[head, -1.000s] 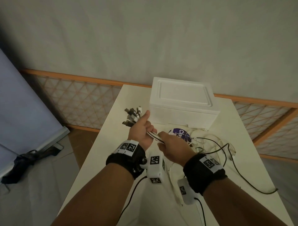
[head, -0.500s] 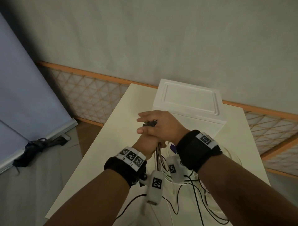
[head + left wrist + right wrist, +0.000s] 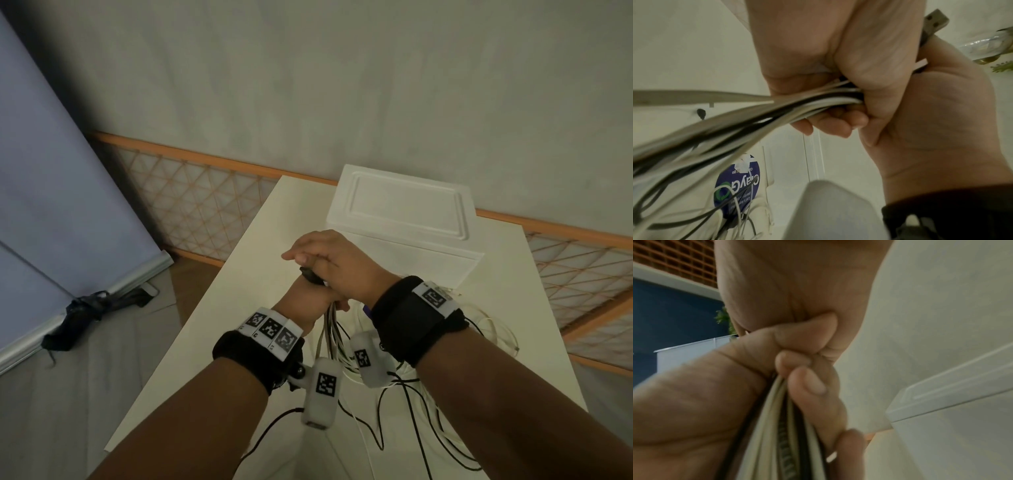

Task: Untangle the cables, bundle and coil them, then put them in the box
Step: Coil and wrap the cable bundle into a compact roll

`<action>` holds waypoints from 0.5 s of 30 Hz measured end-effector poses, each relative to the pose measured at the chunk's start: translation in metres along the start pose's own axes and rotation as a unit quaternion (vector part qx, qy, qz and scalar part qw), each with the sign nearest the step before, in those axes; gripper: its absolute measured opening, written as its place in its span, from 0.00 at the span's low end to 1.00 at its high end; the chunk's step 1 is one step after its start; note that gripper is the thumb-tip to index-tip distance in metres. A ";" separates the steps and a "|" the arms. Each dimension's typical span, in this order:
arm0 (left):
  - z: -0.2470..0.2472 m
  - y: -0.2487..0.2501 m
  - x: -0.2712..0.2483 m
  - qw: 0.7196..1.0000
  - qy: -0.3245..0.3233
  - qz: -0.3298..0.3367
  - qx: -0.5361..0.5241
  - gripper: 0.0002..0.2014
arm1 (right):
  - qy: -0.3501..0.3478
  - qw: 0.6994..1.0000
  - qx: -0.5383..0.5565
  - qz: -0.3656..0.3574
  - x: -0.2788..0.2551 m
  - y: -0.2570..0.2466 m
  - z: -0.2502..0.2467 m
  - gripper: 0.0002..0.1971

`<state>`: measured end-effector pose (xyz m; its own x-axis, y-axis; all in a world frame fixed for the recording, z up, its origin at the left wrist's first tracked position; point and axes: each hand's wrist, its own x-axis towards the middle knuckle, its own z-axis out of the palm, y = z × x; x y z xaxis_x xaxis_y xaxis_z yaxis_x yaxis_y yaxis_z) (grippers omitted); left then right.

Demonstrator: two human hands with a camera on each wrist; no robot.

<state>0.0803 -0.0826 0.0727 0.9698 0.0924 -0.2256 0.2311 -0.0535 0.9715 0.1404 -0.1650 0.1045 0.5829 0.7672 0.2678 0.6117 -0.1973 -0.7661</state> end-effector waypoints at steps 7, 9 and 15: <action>-0.002 0.016 -0.004 0.995 -0.013 0.055 0.081 0.17 | 0.018 0.999 0.018 -0.019 0.004 -0.017 -0.007 0.12; -0.004 0.018 -0.005 0.995 -0.012 0.061 0.084 0.17 | 0.037 0.999 0.014 0.002 0.004 -0.017 -0.006 0.10; -0.001 0.015 -0.014 0.995 -0.011 0.063 0.080 0.13 | 0.021 0.993 -0.106 0.036 0.000 -0.020 -0.004 0.12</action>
<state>0.0702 -0.0834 0.0900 0.9928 0.0532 -0.1069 0.1161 -0.2208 0.9684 0.1300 -0.1637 0.1220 0.6476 0.7216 0.2447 0.6647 -0.3781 -0.6443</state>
